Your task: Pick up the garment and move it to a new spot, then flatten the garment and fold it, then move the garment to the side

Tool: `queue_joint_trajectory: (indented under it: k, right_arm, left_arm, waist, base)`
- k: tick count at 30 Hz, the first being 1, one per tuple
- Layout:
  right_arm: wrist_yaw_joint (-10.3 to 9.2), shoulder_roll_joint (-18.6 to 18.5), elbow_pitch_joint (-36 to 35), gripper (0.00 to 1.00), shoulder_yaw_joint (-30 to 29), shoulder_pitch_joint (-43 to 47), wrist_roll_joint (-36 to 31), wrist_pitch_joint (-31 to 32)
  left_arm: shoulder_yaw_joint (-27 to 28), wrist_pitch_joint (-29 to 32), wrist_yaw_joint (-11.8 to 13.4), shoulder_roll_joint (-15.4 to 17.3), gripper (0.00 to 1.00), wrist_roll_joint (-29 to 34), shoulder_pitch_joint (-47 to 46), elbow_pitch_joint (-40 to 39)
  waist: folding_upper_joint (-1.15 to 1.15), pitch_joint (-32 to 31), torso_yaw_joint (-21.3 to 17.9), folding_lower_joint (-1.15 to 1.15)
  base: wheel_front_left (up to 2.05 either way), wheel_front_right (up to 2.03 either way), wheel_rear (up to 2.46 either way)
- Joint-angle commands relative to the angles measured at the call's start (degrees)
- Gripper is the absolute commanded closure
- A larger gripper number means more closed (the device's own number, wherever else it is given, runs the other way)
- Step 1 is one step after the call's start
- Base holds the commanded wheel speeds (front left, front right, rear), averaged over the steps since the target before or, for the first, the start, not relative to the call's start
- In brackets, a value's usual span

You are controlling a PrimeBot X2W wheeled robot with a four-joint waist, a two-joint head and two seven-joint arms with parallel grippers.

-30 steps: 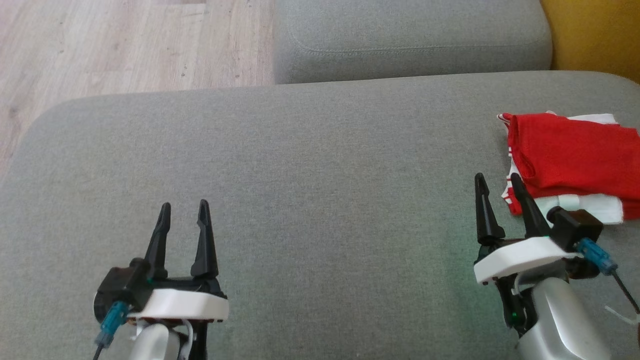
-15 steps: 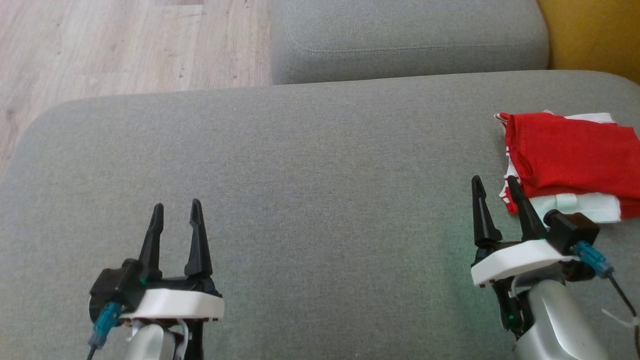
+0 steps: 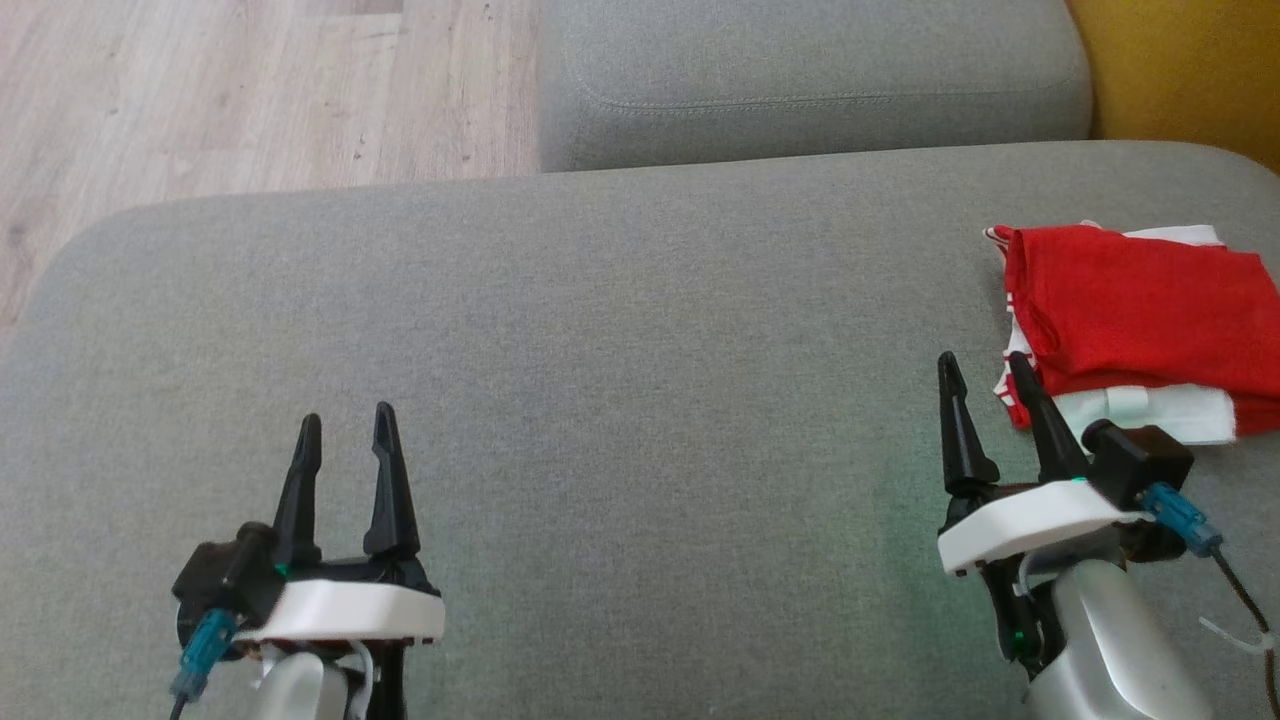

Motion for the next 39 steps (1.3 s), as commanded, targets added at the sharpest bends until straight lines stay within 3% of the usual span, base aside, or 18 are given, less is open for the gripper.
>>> queue_joint_trajectory:
  k: [1,4,5,10,39]
  right_arm:
    - [-0.04,0.3,-1.5,0.00,1.5,-2.4,0.4,-0.7]
    - [-0.04,0.3,-1.3,0.00,1.7,-2.4,0.4,-0.7]
    - [0.00,0.0,0.5,1.00,0.3,0.0,0.3,0.0]
    - [0.00,0.0,3.1,1.00,0.2,2.1,0.8,0.3]
    - [-0.01,0.1,-1.0,1.00,-2.5,3.2,18.6,5.0]
  left_arm:
    - [2.2,-0.3,0.5,0.5,0.00,-0.4,-1.4,-1.6]
    - [2.1,-0.3,0.7,0.5,0.00,-1.2,-1.3,-1.3]
    - [0.0,0.0,0.5,0.0,1.00,-1.1,0.3,0.6]
    - [-0.2,0.2,0.4,-0.1,1.00,-1.6,1.8,3.6]
    - [3.0,5.1,-0.6,0.1,1.00,-17.8,1.3,2.2]
  waist:
    - [0.00,-0.1,0.0,0.00]
    - [0.00,-0.2,0.0,0.00]
    - [0.00,-0.2,0.0,0.00]
    - [0.00,-0.2,-0.1,0.00]
    - [0.00,-0.2,-0.4,0.00]
  base:
    - [0.00,0.00,0.00]
    - [0.00,0.00,0.00]
    - [0.00,0.00,0.00]
    - [0.00,0.00,0.00]
    - [0.00,0.00,0.00]
